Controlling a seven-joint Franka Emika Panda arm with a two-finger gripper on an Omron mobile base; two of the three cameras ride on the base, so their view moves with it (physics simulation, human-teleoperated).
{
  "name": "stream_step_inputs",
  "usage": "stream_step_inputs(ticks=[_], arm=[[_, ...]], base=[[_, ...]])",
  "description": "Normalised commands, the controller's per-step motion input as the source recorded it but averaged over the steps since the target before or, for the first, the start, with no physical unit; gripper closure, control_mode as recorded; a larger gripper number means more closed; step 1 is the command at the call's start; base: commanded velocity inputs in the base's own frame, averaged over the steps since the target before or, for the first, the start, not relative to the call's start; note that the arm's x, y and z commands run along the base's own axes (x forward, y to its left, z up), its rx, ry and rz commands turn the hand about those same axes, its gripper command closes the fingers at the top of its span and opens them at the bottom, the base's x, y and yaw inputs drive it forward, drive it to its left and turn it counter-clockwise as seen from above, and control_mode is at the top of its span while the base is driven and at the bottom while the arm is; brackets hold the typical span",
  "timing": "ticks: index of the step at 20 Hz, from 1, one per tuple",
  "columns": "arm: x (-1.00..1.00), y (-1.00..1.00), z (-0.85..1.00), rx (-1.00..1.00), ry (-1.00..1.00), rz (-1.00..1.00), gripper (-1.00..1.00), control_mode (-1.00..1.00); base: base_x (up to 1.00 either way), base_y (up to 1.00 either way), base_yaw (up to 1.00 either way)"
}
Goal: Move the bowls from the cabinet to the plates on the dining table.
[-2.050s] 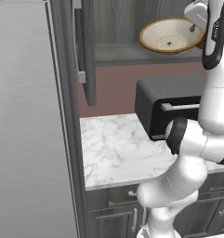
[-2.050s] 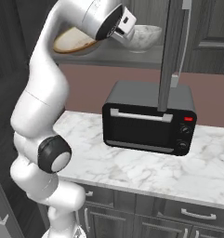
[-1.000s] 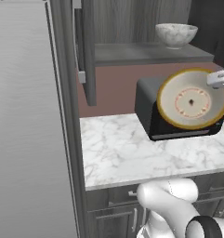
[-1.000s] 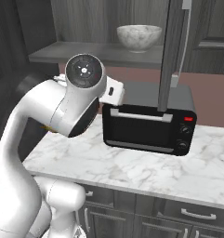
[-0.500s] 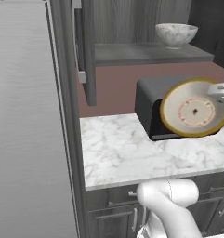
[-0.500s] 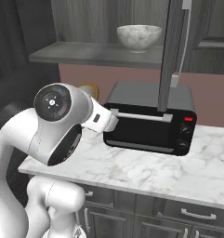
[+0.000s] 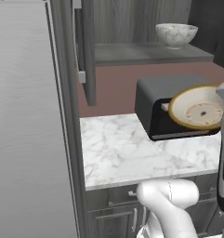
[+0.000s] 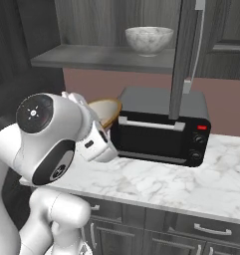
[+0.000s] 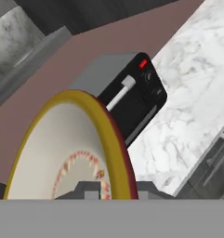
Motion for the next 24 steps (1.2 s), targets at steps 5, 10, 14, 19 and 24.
stream_step_inputs(ticks=[5,10,14,19,24], arm=[[0.0,-0.08,0.0,0.04,0.01,-0.04,1.0,-1.0],[-0.03,0.0,0.0,0.0,0.0,0.0,1.0,1.0],[0.0,0.0,0.0,0.0,0.0,0.0,1.0,1.0],[0.0,0.0,0.0,0.0,0.0,0.0,1.0,1.0],[0.0,0.0,0.0,0.0,0.0,0.0,1.0,1.0]], base=[[0.0,0.0,0.0],[-0.18,-0.09,0.0],[-0.73,-0.33,0.0],[-0.77,-0.31,0.0],[-0.2,-0.05,0.0]])
